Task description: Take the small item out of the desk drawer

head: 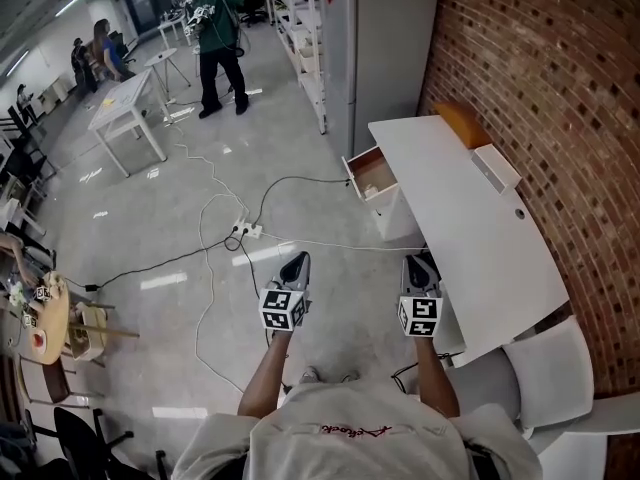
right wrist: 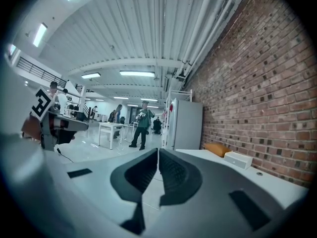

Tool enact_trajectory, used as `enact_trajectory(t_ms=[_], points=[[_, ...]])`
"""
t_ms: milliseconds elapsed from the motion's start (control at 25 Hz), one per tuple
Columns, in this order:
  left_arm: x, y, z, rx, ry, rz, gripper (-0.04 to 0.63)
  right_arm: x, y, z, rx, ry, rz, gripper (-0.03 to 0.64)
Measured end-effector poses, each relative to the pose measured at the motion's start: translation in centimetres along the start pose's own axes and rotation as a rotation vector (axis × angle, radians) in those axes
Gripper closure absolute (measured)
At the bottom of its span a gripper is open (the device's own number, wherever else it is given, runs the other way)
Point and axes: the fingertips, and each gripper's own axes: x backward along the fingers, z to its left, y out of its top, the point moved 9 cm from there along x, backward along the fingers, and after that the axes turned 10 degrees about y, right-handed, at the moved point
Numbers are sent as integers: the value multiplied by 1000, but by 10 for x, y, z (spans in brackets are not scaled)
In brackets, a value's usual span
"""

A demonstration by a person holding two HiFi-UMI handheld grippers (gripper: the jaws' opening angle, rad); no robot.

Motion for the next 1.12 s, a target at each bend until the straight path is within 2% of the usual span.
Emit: enact_trajectory(t_ms=[560, 840, 1120], points=[[-39, -17, -22, 0, -9, 27, 586, -23, -13, -33, -2, 26, 19, 603], [-83, -18, -10, 8, -16, 26, 586, -59, -17, -55, 2, 17, 29, 603], [-152, -5, 20, 16, -40, 9, 586, -124, -8, -77, 14, -3, 27, 603]])
